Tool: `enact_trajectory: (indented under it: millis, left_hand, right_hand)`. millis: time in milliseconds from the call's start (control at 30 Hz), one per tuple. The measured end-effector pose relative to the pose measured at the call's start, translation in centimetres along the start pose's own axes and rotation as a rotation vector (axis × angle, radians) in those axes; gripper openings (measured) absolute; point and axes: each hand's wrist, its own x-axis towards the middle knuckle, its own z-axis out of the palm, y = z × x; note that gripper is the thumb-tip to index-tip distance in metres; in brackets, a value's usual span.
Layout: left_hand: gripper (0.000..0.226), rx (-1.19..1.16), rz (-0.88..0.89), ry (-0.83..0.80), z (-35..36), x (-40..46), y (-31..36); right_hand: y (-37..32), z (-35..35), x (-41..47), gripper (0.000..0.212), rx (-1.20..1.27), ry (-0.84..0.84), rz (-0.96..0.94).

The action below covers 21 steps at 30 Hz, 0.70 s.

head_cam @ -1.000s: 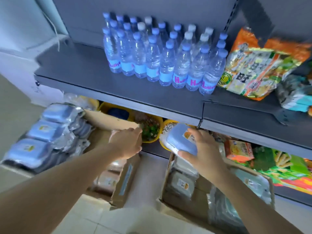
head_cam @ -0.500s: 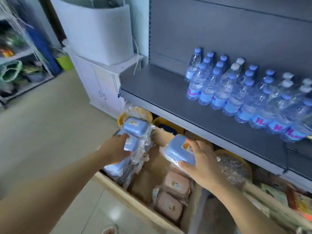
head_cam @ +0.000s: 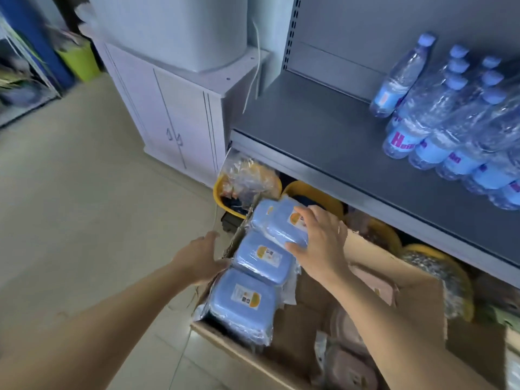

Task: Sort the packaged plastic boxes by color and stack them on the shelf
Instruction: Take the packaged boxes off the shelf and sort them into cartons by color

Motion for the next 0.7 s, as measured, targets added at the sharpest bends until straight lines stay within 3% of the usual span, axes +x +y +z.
enact_trajectory:
  millis: [233,467,700]
  left_hand:
    - [0.073,-0.142,0.007,0.005,3.3,5.0,1.0]
    - [0.068,-0.133,-0.01,0.057,5.4,6.0,1.1]
    - [0.072,-0.187,-0.009,0.075,5.7,5.9,1.0]
  right_hand:
    - [-0.5,4.4,5.8,0.067,-0.048,-0.021,-0.047]
    - [0.2,4.7,5.2,0.055,-0.094,-0.11,-0.018]
    - [0.5,6.1,4.8,0.061,-0.198,-0.081,-0.151]
